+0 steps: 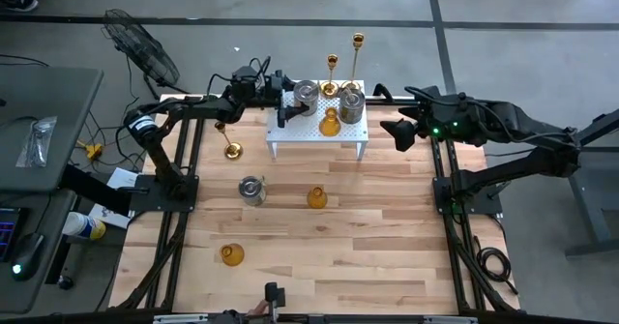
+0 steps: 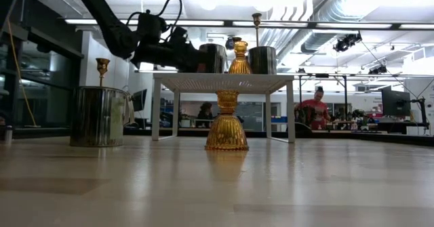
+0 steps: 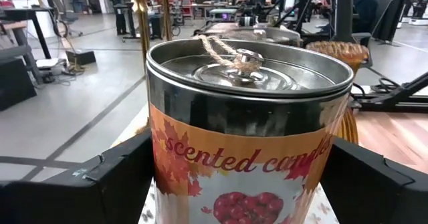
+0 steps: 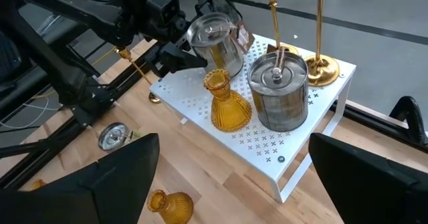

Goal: Pick & Place candle stick holders
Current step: Put the orange and silver scented candle on the shelf

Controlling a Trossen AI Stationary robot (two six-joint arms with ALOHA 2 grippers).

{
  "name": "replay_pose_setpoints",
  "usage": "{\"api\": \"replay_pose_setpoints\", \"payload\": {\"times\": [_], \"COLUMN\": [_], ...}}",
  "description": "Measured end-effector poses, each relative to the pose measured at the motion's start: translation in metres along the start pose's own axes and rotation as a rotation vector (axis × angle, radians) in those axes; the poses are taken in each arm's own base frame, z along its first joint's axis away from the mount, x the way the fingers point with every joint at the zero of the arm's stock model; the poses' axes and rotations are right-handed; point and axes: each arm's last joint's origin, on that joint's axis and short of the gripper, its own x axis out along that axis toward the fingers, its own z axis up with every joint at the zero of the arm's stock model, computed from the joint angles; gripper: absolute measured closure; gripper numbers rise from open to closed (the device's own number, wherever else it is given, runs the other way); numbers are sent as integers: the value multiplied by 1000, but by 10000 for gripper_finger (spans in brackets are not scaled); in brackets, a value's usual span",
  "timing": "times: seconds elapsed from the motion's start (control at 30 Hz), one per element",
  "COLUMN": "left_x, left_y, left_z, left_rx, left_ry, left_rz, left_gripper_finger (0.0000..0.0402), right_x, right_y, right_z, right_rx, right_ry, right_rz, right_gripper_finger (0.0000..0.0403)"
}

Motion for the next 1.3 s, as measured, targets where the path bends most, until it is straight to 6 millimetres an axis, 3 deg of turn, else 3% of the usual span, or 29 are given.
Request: {"api": "replay_pose_setpoints", "payload": {"times": [0.17,0.6,0.87,1.03,1.3], "left_x": [5,17,25,31,30], "left_y": [1,-3,-16,-24,-20], "left_z": [6,-4,-3,-4,-4], "left_rx": [17,-10,-11,-12,-13], "left_ry": [-17,11,11,31,42], "left_rz": [5,-6,-16,16,103], "left_gripper_finger": [51,51,51,51,43], "right_x": [0,0,0,0,0], "right_y": [0,1,1,1,2], "right_z": [0,2,2,2,3], "right_rx": [1,11,12,12,19], "right_ry": [-8,-30,-35,-35,-45], "right_rz": [-9,-9,-10,-10,-2], "right_gripper_finger": [27,27,27,27,27]}}
